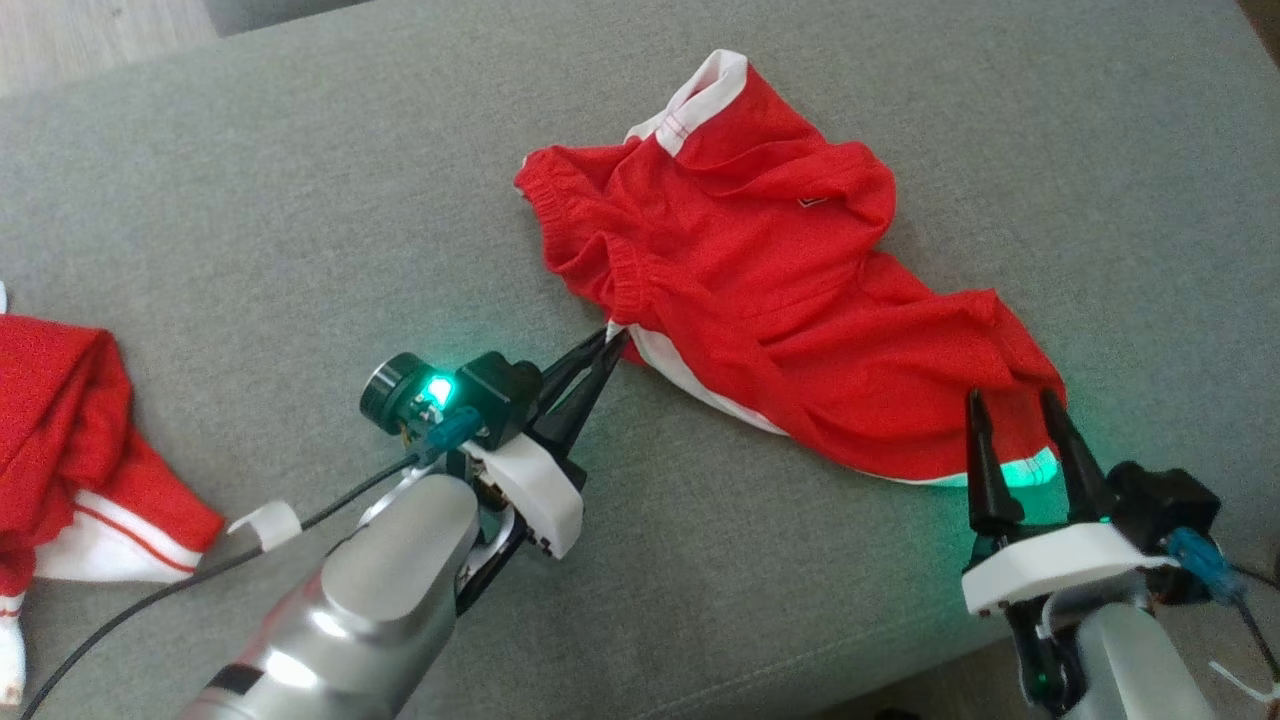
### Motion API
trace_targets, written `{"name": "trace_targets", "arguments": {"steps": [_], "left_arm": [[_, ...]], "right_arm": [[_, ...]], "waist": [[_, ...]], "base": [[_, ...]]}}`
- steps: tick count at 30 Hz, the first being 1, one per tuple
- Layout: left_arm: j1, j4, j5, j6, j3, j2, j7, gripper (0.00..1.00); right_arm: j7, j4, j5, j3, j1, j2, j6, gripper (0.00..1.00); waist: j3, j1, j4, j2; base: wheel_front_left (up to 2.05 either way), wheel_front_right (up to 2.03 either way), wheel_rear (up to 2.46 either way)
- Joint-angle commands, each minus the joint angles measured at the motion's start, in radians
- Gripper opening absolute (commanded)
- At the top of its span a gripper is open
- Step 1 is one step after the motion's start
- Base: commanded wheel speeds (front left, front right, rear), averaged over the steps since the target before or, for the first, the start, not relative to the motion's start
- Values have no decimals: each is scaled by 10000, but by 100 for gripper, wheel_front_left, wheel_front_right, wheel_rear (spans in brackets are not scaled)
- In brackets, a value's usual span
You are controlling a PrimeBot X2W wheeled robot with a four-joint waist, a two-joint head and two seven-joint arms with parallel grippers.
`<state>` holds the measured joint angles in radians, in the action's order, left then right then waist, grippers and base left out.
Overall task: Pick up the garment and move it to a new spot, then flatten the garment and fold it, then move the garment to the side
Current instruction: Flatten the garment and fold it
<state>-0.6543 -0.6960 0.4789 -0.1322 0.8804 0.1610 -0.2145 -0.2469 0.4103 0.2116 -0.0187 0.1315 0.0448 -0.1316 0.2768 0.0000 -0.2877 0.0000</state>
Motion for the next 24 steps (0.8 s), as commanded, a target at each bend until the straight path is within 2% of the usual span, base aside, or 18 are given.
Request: {"name": "trace_targets", "arguments": {"steps": [1, 12, 18, 24], "left_arm": [[-244, 295, 69, 18, -272, 231, -149, 0], [270, 574, 48, 203, -150, 211, -335, 0], [305, 679, 50, 219, -33, 57, -361, 0], [269, 740, 40, 213, 64, -17, -379, 0]], "right_arm": [[43, -182, -142, -166, -34, 55, 9, 100], [1497, -144, -761, 688, -846, 55, 9, 100], [1787, -129, -1000, 818, -703, 55, 9, 100], [2068, 147, -1461, 1509, -456, 55, 9, 100]], "waist": [[-74, 0, 15, 0], [-317, 0, 141, 0], [-286, 0, 286, 0], [-255, 0, 461, 0]], "base": [[0, 0, 0], [0, 0, 0], [0, 0, 0], [0, 0, 0]]}}
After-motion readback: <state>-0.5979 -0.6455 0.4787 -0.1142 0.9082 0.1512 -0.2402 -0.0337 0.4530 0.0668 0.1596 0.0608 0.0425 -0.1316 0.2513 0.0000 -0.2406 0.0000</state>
